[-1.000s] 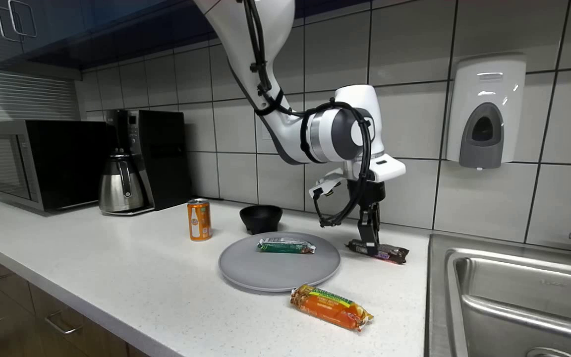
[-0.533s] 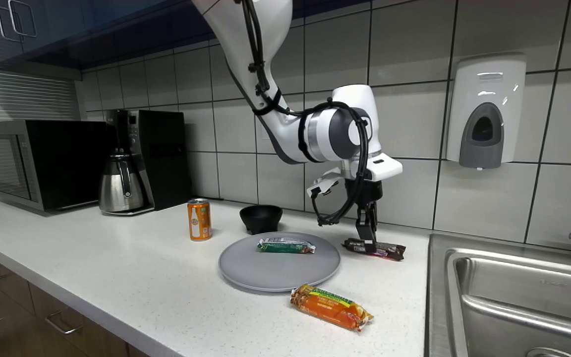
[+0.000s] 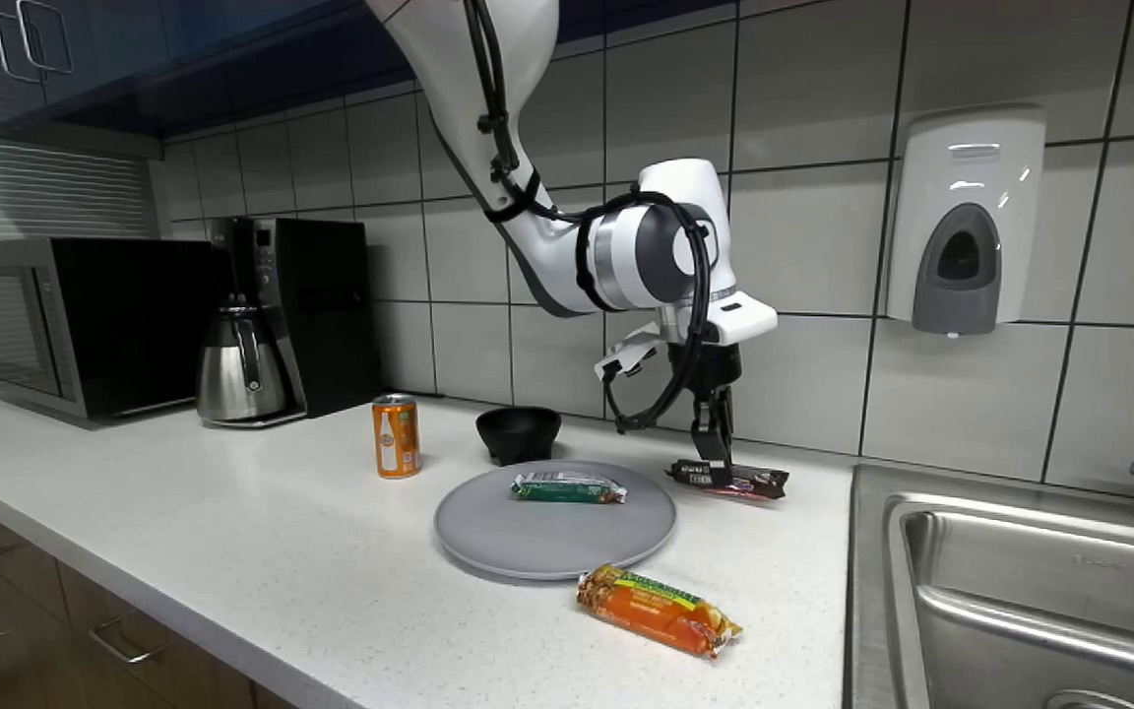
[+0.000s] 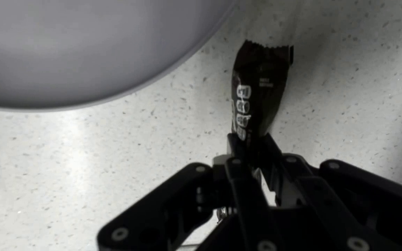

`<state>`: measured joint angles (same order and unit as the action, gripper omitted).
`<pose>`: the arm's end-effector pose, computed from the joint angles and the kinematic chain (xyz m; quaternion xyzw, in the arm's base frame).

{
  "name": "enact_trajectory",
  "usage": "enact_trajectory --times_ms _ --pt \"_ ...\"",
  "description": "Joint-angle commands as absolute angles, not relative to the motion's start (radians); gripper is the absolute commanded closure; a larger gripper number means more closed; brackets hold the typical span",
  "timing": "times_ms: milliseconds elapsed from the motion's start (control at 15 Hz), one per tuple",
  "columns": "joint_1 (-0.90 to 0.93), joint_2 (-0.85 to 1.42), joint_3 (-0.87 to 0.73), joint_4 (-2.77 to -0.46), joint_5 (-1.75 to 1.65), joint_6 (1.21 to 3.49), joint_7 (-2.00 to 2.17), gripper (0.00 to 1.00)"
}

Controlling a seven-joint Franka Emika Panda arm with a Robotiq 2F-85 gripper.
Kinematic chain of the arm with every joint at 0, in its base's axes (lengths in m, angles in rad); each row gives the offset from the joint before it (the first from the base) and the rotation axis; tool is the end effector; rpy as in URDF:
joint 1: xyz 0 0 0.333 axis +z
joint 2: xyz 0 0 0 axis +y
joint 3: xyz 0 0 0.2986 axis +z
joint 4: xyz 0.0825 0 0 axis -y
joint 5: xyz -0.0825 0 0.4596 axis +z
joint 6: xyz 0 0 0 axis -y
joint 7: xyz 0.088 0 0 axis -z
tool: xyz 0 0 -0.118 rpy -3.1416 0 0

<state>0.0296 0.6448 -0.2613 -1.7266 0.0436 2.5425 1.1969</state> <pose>0.7175 -0.1588 0.1625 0.7609 -0.6388 0.1137 0.0096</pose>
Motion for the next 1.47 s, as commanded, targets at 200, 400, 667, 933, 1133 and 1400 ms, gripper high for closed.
enact_trajectory --times_ms 200,400,667,933,1133,1400 --pt "0.101 0.52 -0.293 -1.847 -0.023 2.536 1.273 0.96" --pt "0.12 0.47 -0.294 -1.905 -0.059 2.536 1.301 0.96" --pt "0.137 0.406 -0.287 -1.974 -0.113 2.524 1.328 0.96" --pt "0.15 0.368 -0.274 -2.027 -0.16 2.502 1.339 0.96" --pt "0.16 0.352 -0.269 -2.055 -0.199 2.476 1.351 0.96" --pt "0.17 0.338 -0.251 -2.081 -0.239 2.439 1.365 0.96"
